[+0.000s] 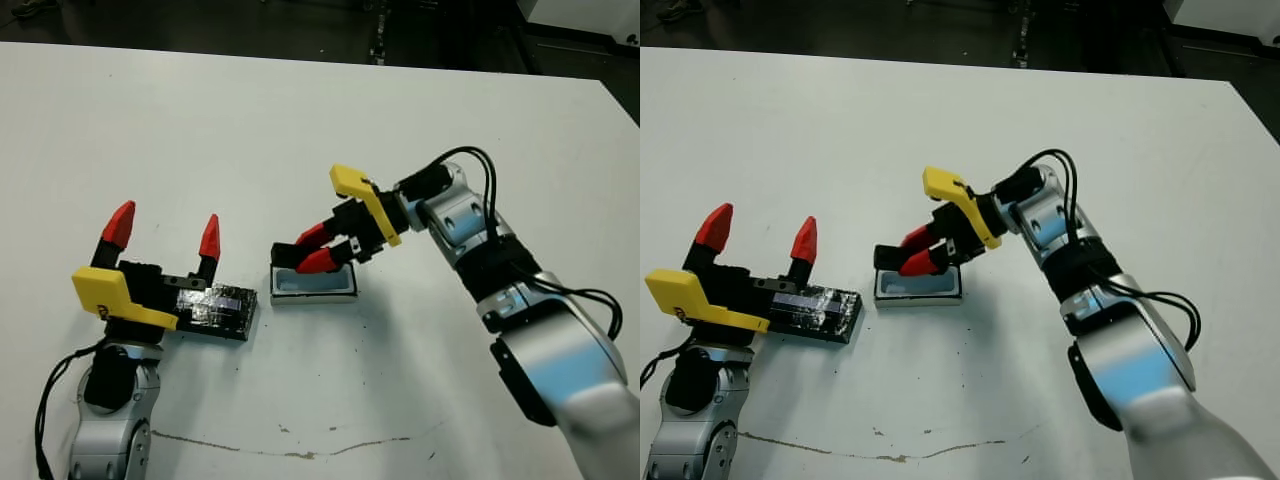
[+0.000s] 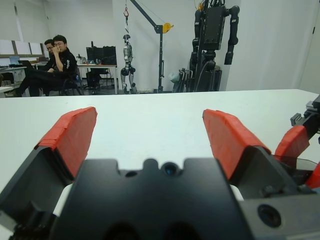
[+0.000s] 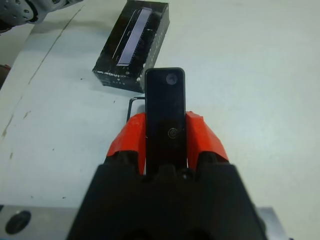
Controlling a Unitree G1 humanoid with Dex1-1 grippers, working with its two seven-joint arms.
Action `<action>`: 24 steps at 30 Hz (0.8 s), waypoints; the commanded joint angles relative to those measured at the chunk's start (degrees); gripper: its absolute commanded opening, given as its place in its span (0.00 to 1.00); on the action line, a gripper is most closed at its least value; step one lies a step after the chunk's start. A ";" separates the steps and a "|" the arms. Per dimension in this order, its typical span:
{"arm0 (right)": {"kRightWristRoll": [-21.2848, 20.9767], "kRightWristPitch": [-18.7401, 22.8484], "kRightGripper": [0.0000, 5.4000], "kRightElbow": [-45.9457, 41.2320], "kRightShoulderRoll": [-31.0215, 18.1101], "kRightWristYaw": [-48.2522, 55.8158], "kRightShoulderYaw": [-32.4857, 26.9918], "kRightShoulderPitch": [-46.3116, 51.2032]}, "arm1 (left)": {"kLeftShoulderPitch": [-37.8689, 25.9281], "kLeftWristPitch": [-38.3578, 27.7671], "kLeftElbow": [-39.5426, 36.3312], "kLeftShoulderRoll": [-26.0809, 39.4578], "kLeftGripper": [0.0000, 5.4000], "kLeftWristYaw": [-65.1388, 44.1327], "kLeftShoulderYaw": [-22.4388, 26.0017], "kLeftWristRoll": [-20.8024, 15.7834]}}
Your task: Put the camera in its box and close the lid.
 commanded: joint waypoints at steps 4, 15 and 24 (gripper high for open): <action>0.29 2.81 0.31 -4.57 -1.88 -1.91 -0.15 3.80 | 0.77 -0.47 0.55 -0.38 1.00 0.40 -0.13 0.39; 1.33 4.63 0.31 -7.21 -2.39 -4.02 0.21 6.52 | 1.05 -0.12 0.20 -0.39 1.00 0.46 -0.23 0.50; 0.23 3.72 0.31 -8.56 -3.78 -5.24 1.48 7.61 | 1.06 -0.75 0.53 -0.46 1.00 0.61 -0.27 0.83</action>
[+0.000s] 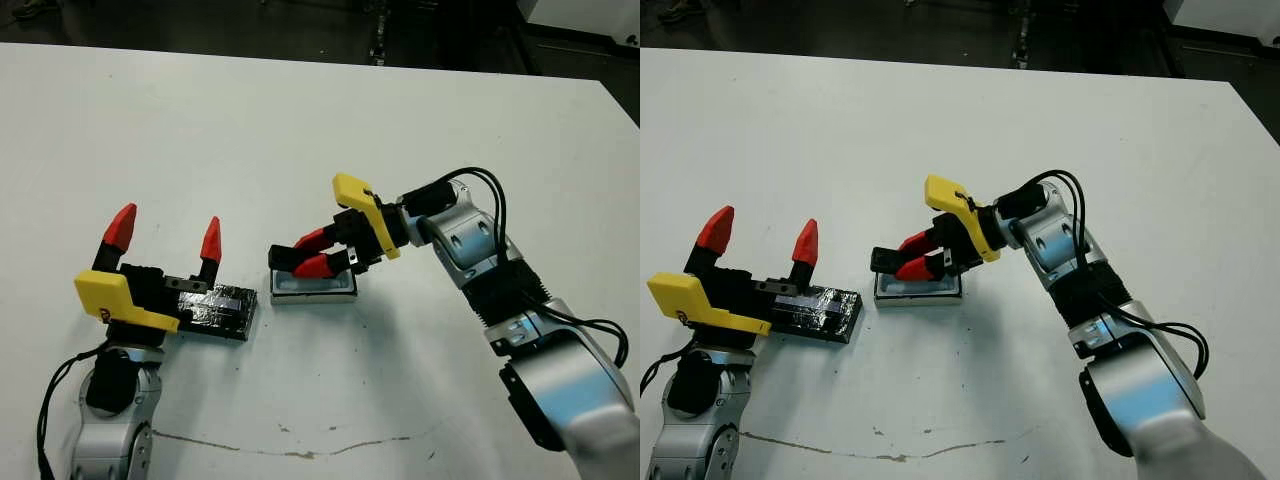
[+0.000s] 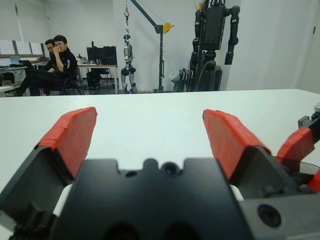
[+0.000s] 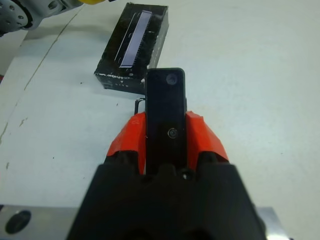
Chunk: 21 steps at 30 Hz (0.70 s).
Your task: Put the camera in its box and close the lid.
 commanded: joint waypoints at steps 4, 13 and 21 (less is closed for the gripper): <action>-1.93 0.28 0.31 -0.21 -2.27 -1.49 1.54 2.31 | 0.53 -0.15 0.47 -0.14 1.00 0.27 -0.03 0.06; -1.01 1.21 0.31 -0.29 -2.13 -0.53 1.78 2.89 | 0.63 0.17 0.42 -0.40 1.00 0.38 -0.08 -0.32; -2.49 0.75 0.31 -0.84 -3.13 -1.68 3.01 3.11 | 0.57 -0.30 0.59 -0.15 1.00 0.19 -0.07 0.04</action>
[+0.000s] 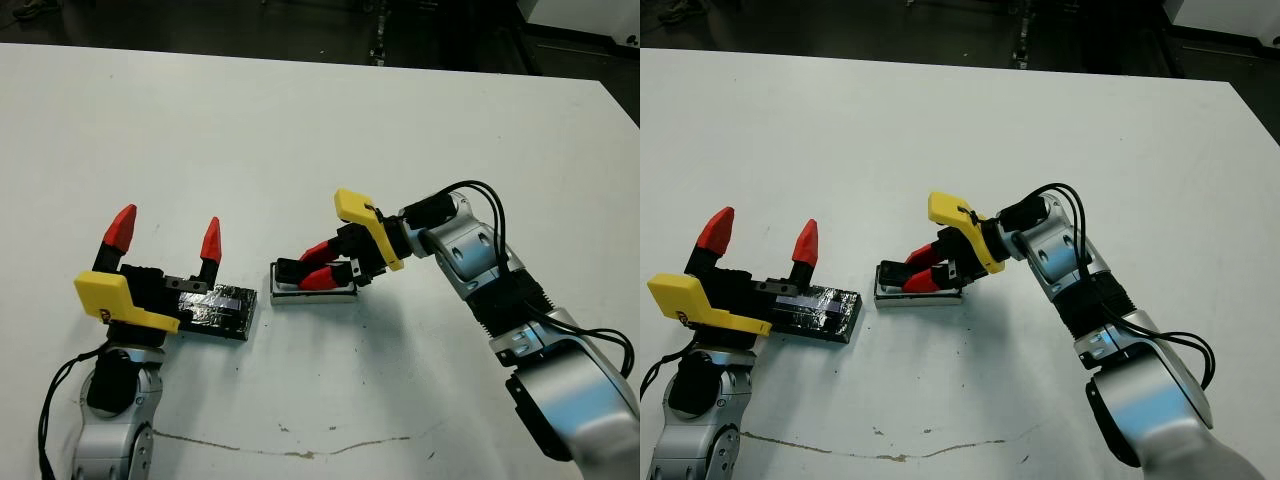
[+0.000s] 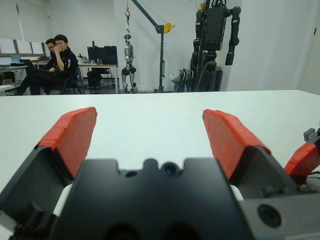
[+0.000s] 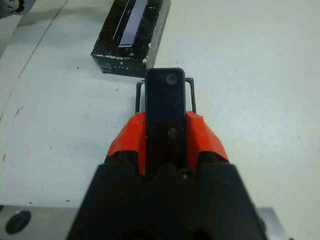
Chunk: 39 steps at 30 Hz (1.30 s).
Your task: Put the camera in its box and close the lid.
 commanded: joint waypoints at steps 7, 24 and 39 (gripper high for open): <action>-3.77 -0.60 0.31 0.28 -3.59 -2.09 2.48 0.96 | 0.66 -0.03 0.33 -0.08 1.00 0.18 -0.02 0.00; -4.22 -1.24 0.31 0.61 -5.26 -2.43 2.67 0.12 | 0.51 -0.28 0.43 0.13 1.00 0.08 -0.02 0.31; -4.51 -10.20 0.55 4.35 -5.86 2.31 4.43 -2.65 | 0.20 0.14 0.19 0.17 1.00 0.17 -0.05 0.48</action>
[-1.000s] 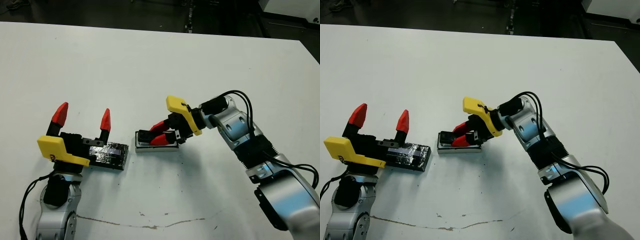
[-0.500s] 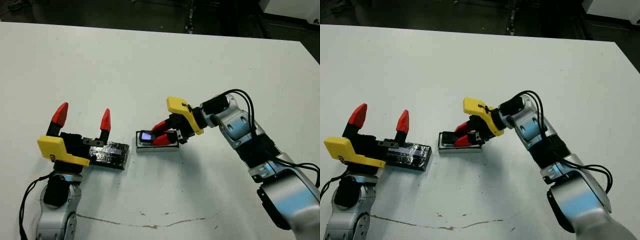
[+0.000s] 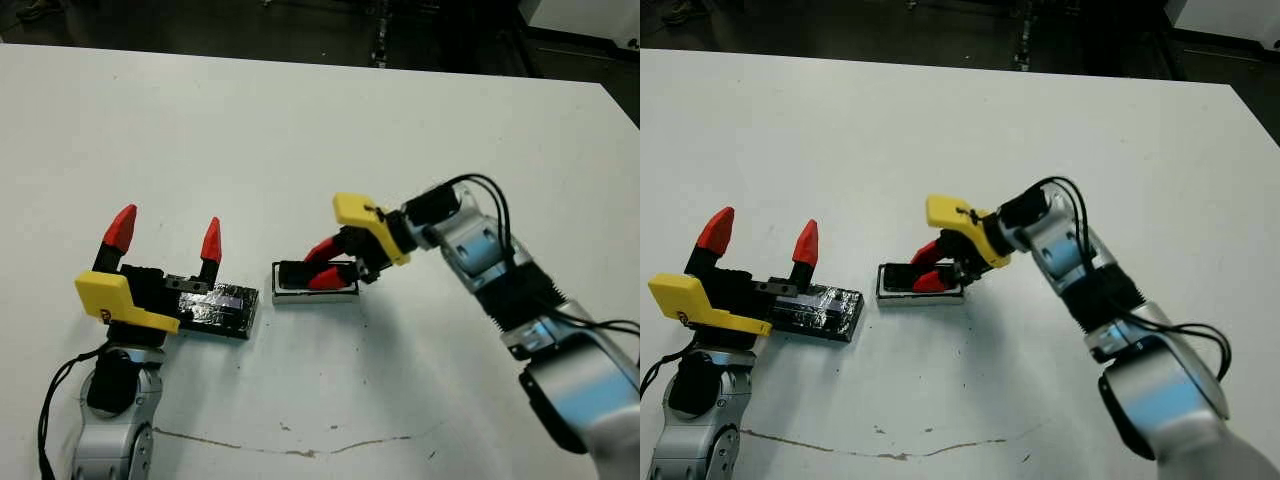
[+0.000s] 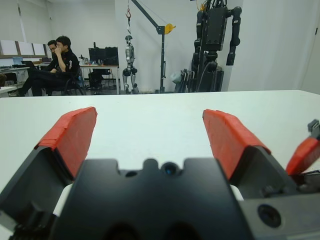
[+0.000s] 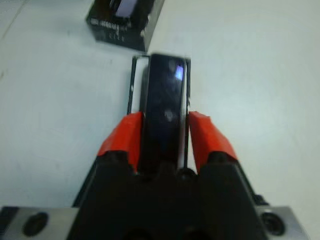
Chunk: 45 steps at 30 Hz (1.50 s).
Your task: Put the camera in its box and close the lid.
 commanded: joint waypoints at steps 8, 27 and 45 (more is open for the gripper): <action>-1.16 -5.64 0.75 3.27 -1.28 2.28 -0.39 -0.11 | 0.13 0.23 0.05 0.04 1.00 0.16 -0.13 0.02; 3.83 2.41 1.00 -2.14 -4.38 5.10 -8.20 -1.29 | 0.20 -0.31 0.72 0.05 1.00 0.05 -0.06 -0.06; 14.93 9.64 0.88 -44.02 -1.12 -38.00 -37.17 40.10 | 0.28 0.10 0.61 0.65 1.00 -0.48 0.38 -0.94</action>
